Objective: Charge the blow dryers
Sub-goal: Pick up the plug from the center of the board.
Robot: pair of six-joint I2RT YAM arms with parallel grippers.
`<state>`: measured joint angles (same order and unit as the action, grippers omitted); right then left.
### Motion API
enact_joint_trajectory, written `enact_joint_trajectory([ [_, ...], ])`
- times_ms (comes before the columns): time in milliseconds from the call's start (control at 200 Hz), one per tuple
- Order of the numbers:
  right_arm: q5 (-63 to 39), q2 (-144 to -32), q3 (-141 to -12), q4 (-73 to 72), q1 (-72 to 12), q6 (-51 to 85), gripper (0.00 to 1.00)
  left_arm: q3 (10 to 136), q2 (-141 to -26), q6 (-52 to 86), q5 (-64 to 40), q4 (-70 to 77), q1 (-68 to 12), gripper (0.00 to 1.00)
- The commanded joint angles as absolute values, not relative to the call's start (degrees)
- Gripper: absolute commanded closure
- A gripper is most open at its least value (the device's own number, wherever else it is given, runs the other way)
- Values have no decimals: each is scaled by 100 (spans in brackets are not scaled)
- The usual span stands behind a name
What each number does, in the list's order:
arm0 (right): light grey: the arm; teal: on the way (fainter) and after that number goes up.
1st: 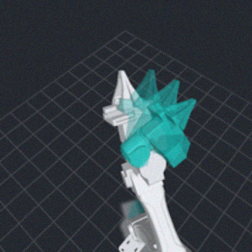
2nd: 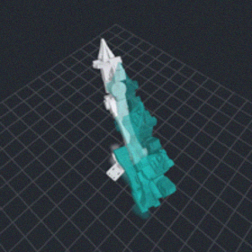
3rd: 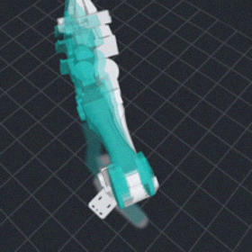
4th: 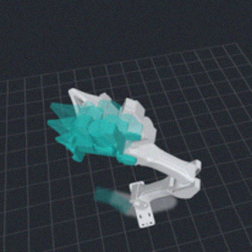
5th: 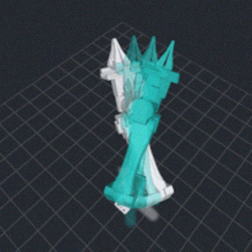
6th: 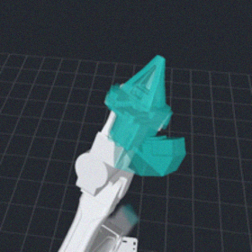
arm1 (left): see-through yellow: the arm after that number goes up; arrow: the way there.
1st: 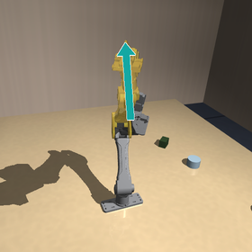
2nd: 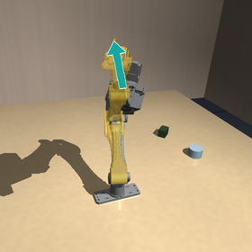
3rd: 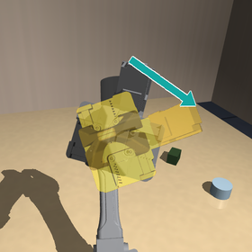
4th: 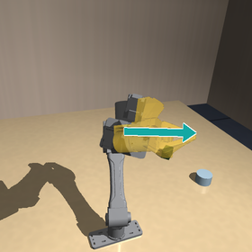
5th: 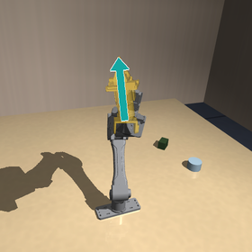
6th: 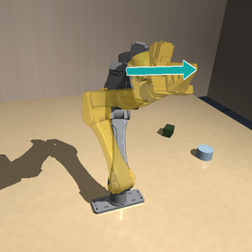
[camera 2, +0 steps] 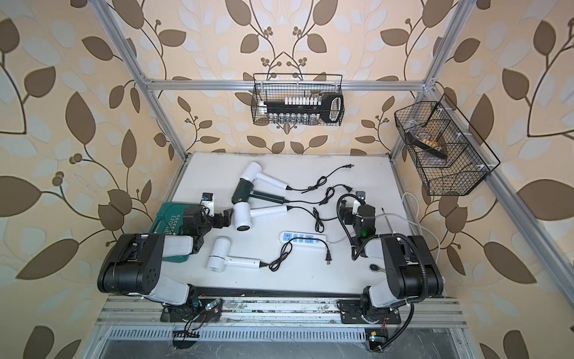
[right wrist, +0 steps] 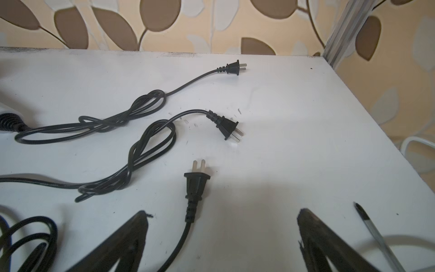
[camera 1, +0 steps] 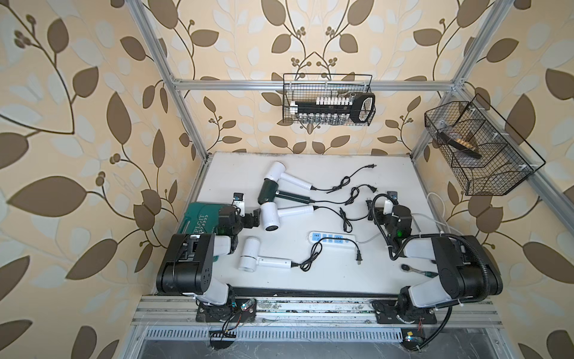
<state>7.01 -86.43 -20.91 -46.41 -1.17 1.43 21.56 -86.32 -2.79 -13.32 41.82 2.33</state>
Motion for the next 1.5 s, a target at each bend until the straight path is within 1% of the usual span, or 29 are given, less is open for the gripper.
enact_joint_trajectory([
  [0,664,-8609,-2130,-4664,-148,97,1,2151,-8542,-265,-1410,4325,260,1],
  [925,650,-8610,-2146,-4623,-129,106,1,2140,-8520,-268,-1413,4314,259,1],
  [955,758,-8589,-2133,-4703,-151,99,1,2132,-8520,-275,-1418,4386,259,1],
  [980,1057,-8536,-2165,-4702,-246,97,1,2157,-8498,-250,-1346,4459,264,1],
  [990,1246,-8495,-2211,-4603,-294,86,1,2214,-8442,-219,-1321,4340,264,1],
  [1020,1761,-8275,-2465,-3964,-499,46,1,2537,-8129,-198,-1200,3384,251,1],
  [1055,2018,-7978,-2967,-2795,-667,0,1,3093,-7795,-142,-952,2247,214,1],
  [1085,1968,-7821,-3407,-2002,-721,36,1,3402,-7673,-13,-864,1795,205,1],
  [1160,1969,-7640,-4472,-429,-796,613,2,3907,-7334,71,-1154,1156,182,1],
  [1190,2002,-7591,-4860,180,-833,866,2,4113,-7150,225,-1032,851,111,1],
  [1260,1791,-7453,-5442,1056,-881,1176,2,4691,-6725,940,-534,-105,-28,1],
  [1305,1541,-7306,-5602,1392,-898,1349,1,5000,-6415,1370,-518,-599,-69,1],
  [1345,1277,-7139,-5682,1667,-865,1614,1,5169,-6120,1563,-877,-820,-94,1],
  [1395,878,-6948,-5759,2117,-785,2043,2,5246,-5731,1672,-1560,-867,-162,1],
  [1450,804,-6754,-5800,2710,-716,2701,1,5260,-5321,1874,-2303,-915,-231,1],
  [1495,610,-6621,-5793,3207,-641,2950,1,5304,-5085,1967,-2738,-1163,-348,1],
])
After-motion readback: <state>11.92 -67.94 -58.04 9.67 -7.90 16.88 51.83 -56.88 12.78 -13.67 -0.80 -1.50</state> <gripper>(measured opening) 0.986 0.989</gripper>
